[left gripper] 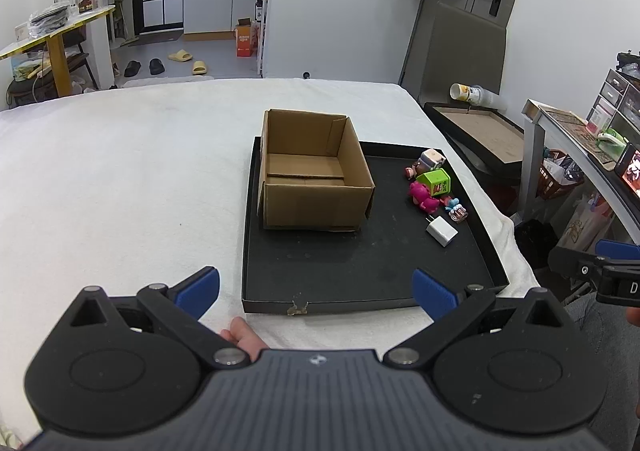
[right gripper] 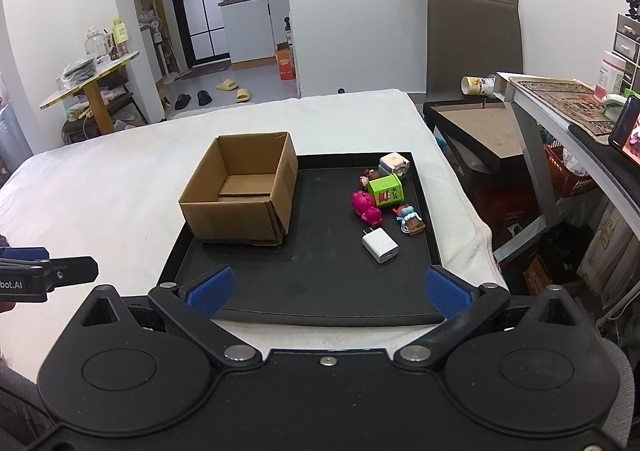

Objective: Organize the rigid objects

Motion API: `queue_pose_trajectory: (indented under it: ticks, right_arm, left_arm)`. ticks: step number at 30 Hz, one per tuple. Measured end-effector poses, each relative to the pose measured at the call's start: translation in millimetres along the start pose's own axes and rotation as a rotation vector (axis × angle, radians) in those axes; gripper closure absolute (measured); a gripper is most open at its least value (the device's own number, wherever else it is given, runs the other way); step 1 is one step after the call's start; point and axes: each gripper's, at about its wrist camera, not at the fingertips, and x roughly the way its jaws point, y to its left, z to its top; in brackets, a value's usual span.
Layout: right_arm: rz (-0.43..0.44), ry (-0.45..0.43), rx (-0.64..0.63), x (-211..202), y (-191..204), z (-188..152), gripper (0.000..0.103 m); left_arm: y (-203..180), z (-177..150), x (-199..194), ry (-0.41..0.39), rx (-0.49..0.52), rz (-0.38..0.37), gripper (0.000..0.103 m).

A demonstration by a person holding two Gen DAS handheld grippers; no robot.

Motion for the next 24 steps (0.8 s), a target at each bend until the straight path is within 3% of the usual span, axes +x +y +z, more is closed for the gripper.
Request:
queue_pose_trajectory:
  ticks: [24]
  right_arm:
    - [-0.01, 0.017, 0.041, 27.1, -9.4, -1.3, 0.0]
  left_arm:
    - [5.9, 3.0, 29.5, 0.027, -0.017, 0.009, 0.001]
